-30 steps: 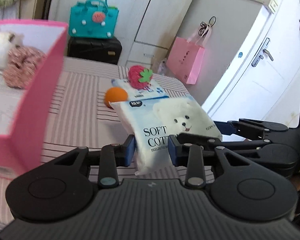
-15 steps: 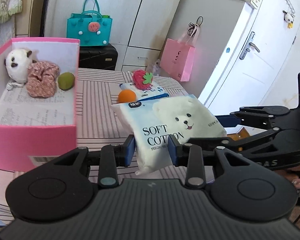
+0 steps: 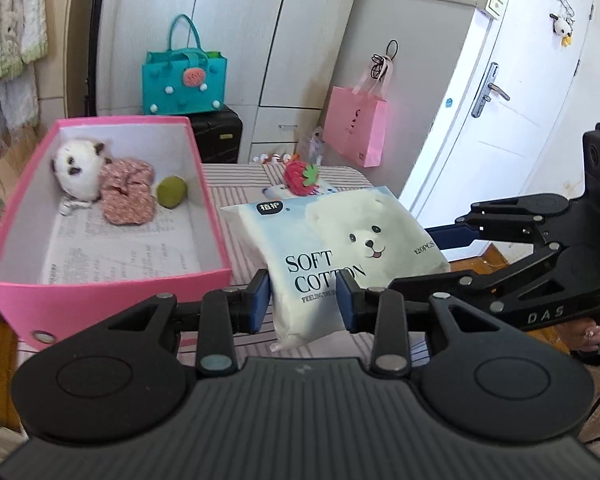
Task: Organize soft objects
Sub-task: 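Lift the tissue pack with the left tool and carry it over the box, then open the left tool to drop the tissue pack into the box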
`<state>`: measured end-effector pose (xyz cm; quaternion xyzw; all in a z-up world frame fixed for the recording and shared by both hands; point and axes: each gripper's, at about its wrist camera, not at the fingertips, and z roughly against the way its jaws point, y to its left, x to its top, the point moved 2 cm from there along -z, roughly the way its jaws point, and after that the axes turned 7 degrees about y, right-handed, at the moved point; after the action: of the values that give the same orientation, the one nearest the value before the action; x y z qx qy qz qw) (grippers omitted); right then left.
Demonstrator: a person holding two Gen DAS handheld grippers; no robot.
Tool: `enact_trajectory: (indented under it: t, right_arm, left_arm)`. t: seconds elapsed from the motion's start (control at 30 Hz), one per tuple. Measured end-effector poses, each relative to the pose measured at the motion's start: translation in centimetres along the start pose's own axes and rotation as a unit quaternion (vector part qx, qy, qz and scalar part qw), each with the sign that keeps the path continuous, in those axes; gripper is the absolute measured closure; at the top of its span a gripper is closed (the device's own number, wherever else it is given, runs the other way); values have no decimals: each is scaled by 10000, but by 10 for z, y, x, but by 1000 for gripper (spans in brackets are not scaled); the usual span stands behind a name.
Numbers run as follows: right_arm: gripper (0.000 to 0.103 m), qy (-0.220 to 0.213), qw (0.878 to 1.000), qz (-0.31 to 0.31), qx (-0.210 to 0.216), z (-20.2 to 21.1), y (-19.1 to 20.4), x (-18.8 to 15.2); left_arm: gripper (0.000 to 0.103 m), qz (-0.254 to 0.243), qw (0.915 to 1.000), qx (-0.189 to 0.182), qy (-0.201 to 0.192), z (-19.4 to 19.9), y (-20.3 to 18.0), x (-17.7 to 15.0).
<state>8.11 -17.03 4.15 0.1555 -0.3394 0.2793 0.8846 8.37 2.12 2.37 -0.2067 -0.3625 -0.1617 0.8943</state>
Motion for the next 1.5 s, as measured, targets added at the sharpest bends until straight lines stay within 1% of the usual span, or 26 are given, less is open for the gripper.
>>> enact_trajectory:
  t: [0.13, 0.23, 0.37, 0.47, 0.53, 0.6, 0.67, 0.73, 0.77, 0.83, 0.87, 1.0, 1.07, 1.13, 1.17, 1.23, 1.3, 1.4, 1.43, 1.5]
  right_arm:
    - [47, -88, 9997, 142, 162, -2, 8, 10]
    - [47, -181, 9991, 241, 294, -6, 13, 21]
    - [50, -357, 9976, 404, 437, -14, 20, 39]
    - [53, -428, 9968, 366, 574, -25, 19, 55]
    - [54, -421, 9959, 346, 722, -37, 19, 68]
    - [58, -361, 9955, 344, 802, -52, 21, 80]
    - [63, -277, 9956, 404, 797, -70, 24, 94]
    - [65, -147, 9958, 351, 827, -92, 23, 107]
    - [69, -51, 9957, 244, 890, -106, 20, 114]
    - [72, 113, 9941, -52, 1081, -126, 10, 124]
    - [75, 174, 9930, -188, 1153, -136, 4, 127]
    - [76, 361, 9911, -412, 1212, -168, -10, 136]
    - [77, 484, 9885, -489, 1348, -182, -14, 136]
    - [77, 565, 9843, -704, 1519, -192, -18, 134]
    - [77, 604, 9839, -715, 1520, -196, -17, 131]
    - [77, 612, 9871, -570, 1364, -198, -13, 130]
    - [77, 621, 9885, -485, 1287, -198, -9, 132]
    - [77, 631, 9914, -283, 1114, -199, -5, 135]
    - [78, 638, 9922, -188, 1055, -200, -1, 136]
    - [78, 690, 9922, -51, 1038, -202, 4, 138]
  left_arm:
    - [69, -96, 9998, 182, -21, 14, 5, -1]
    - [69, -70, 9994, 316, -84, 24, 13, 0]
    - [69, 75, 9983, 507, -288, 35, 29, 6]
    - [69, 169, 9964, 666, -496, 40, 43, 10]
    - [69, 359, 9942, 779, -651, 39, 56, 13]
    - [68, 607, 9914, 907, -716, 35, 73, 17]
    - [67, 752, 9875, 1160, -752, 28, 90, 24]
    - [67, 814, 9840, 1380, -782, 22, 105, 32]
    - [67, 814, 9819, 1520, -781, 18, 111, 36]
    - [67, 787, 9781, 1805, -678, 8, 123, 45]
    - [67, 747, 9773, 1900, -562, 2, 128, 49]
    - [66, 508, 9780, 2022, 33, -22, 146, 65]
    - [64, 220, 9758, 2148, 354, -36, 153, 69]
    - [64, 154, 9724, 2298, 383, -42, 155, 66]
    - [64, 138, 9715, 2326, 427, -45, 157, 64]
    - [64, 69, 9708, 2363, 408, -47, 156, 64]
    - [64, -142, 9694, 2412, 444, -50, 155, 66]
    - [65, -355, 9647, 2554, 542, -58, 155, 69]
    - [65, -383, 9655, 2512, 568, -61, 155, 71]
    - [65, -340, 9697, 2316, 702, -66, 154, 73]
